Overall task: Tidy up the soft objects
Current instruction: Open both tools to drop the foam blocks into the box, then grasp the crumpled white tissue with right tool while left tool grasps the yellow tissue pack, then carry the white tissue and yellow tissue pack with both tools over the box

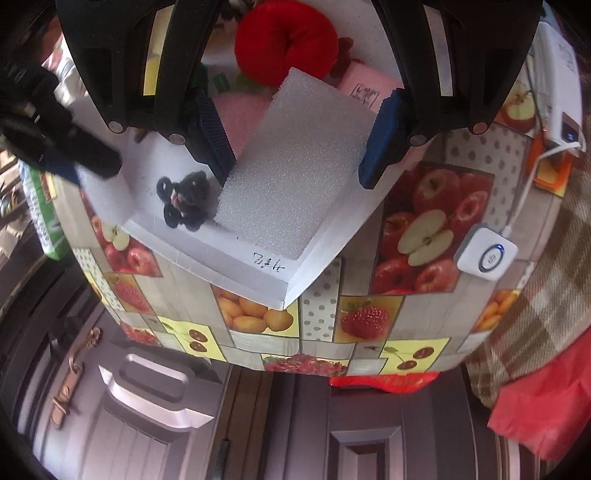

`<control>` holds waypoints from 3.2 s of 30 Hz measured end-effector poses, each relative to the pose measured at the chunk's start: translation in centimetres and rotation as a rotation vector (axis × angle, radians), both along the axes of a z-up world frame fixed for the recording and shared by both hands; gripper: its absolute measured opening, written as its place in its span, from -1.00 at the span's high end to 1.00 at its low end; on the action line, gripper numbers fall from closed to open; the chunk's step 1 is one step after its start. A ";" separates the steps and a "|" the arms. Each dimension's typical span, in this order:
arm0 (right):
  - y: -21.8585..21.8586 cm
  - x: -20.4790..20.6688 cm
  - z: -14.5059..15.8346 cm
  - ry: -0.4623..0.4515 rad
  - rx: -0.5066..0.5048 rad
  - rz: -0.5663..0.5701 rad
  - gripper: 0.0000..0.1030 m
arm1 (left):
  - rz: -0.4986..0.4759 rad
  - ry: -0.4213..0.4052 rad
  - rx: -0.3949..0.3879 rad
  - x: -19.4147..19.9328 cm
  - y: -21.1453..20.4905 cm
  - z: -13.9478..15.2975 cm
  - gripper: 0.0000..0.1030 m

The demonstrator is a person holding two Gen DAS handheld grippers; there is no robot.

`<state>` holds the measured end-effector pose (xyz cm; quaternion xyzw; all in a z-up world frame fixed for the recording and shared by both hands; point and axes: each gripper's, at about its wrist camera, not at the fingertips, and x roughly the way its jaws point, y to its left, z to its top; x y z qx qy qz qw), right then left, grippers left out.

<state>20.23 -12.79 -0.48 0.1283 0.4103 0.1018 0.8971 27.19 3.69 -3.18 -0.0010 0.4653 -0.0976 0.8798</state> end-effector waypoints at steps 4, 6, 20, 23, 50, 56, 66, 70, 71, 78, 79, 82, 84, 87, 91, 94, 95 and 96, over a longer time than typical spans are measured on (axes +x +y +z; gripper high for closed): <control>0.0 0.0 -0.3 -0.026 -0.008 -0.016 -1.00 | 0.013 -0.045 -0.006 0.3 0.2 0.1 -0.78; 0.0 -0.1 -0.3 -0.037 -0.014 -0.019 -0.99 | 0.017 -0.056 -0.008 0.2 0.3 0.2 -0.99; -1.6 -4.3 3.2 -0.126 -0.007 -0.058 -1.00 | -0.001 -0.141 0.001 -4.0 -0.2 3.4 -0.99; -3.0 -6.8 5.0 -0.187 -0.007 -0.093 -1.00 | -0.031 -0.160 -0.039 -5.9 -0.6 4.5 -0.99; -11.4 -13.5 -6.0 0.084 -0.284 -0.092 -0.80 | -0.639 0.101 0.026 -20.1 -12.9 -3.0 -0.99; -10.4 -11.4 -8.1 0.138 -0.303 -0.045 -0.50 | -0.681 0.107 0.090 -19.7 -14.3 -3.9 -0.99; -12.2 -13.6 -8.0 0.115 -0.281 -0.040 0.26 | -0.749 0.126 0.244 -19.5 -17.3 -6.7 -0.69; -14.2 -14.9 -7.5 0.120 -0.197 -0.110 0.26 | -0.748 0.147 0.242 -19.9 -17.5 -7.6 -0.57; -14.6 -15.3 -7.2 0.119 -0.184 -0.126 0.26 | -0.757 0.141 0.244 -20.1 -17.6 -7.6 -0.45; -15.0 -16.9 -5.0 0.073 -0.116 -0.173 0.26 | -0.780 0.142 0.179 -20.9 -17.3 -7.0 0.07; -14.9 -17.1 -4.7 0.064 -0.110 -0.174 0.26 | -0.769 0.149 0.150 -20.8 -17.0 -6.8 0.08; -14.7 -17.7 -3.1 0.023 -0.099 -0.178 0.26 | -0.753 0.141 0.100 -20.6 -16.7 -6.0 0.08; -14.6 -18.1 -2.0 -0.005 -0.091 -0.182 0.26 | -0.750 0.120 0.083 -20.7 -16.5 -5.1 0.08; -14.6 -18.4 -0.8 -0.041 -0.075 -0.197 0.26 | -0.745 0.091 0.060 -20.9 -16.3 -3.7 0.08; -14.5 -19.1 1.3 -0.100 -0.069 -0.218 0.26 | -0.730 -0.007 0.059 -21.3 -16.3 -0.4 0.08; -14.1 -19.8 3.4 -0.163 -0.059 -0.225 0.26 | -0.681 -0.102 0.031 -21.0 -15.5 3.7 0.07; -14.1 -20.0 4.0 -0.186 -0.049 -0.226 0.26 | -0.664 -0.119 0.022 -20.8 -15.2 4.6 0.07; -14.0 -20.3 4.9 -0.214 -0.030 -0.228 0.26 | -0.637 -0.147 0.011 -20.6 -14.7 5.9 0.07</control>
